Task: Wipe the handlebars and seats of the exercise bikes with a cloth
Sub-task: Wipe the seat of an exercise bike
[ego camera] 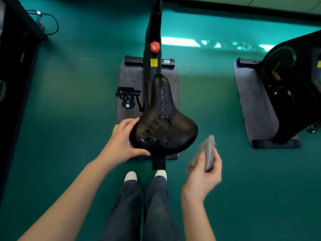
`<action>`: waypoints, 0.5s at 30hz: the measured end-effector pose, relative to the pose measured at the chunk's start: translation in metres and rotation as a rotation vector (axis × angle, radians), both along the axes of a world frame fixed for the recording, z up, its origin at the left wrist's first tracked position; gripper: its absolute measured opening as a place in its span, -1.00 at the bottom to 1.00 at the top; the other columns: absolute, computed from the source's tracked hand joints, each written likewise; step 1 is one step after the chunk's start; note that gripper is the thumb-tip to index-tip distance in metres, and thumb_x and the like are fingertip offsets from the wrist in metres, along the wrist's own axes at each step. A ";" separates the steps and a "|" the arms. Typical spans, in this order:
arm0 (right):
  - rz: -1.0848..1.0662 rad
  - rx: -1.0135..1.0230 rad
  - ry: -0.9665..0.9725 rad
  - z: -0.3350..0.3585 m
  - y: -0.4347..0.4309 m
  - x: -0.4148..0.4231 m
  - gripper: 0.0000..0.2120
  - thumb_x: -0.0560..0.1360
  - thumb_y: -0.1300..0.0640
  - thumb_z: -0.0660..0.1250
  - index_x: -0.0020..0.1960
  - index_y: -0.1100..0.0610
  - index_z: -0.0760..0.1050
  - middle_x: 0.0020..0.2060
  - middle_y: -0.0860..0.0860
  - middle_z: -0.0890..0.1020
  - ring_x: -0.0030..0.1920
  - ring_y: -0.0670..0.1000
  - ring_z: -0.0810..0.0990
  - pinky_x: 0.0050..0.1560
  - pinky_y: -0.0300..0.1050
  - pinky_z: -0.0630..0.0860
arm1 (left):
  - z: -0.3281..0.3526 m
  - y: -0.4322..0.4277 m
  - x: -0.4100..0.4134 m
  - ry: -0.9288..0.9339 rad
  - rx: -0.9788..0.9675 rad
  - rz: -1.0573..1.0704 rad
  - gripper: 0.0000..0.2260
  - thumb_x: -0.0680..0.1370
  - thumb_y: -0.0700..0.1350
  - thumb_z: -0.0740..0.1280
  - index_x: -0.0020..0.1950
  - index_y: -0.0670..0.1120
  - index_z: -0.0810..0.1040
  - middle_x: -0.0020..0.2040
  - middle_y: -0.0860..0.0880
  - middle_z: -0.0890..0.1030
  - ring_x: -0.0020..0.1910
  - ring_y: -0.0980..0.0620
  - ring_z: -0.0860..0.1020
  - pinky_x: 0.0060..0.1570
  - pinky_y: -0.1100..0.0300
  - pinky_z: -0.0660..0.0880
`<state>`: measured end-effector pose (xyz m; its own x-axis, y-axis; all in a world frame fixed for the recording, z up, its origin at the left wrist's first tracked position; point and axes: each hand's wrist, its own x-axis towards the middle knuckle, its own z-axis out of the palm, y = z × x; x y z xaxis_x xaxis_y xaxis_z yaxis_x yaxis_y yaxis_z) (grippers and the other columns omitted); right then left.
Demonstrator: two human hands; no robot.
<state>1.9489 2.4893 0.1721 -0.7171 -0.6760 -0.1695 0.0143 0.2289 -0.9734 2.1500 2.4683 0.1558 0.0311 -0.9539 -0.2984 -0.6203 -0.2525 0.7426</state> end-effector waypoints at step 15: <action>0.573 -0.167 0.467 0.009 0.010 0.077 -0.68 0.42 0.38 0.33 0.14 0.18 0.60 0.09 -0.16 0.59 0.12 0.01 0.53 0.19 -0.37 0.40 | -0.007 0.008 0.011 0.067 -0.064 0.036 -0.19 0.21 -0.01 0.60 0.39 -0.05 0.36 0.28 0.12 0.36 0.32 0.05 0.30 0.28 0.28 0.17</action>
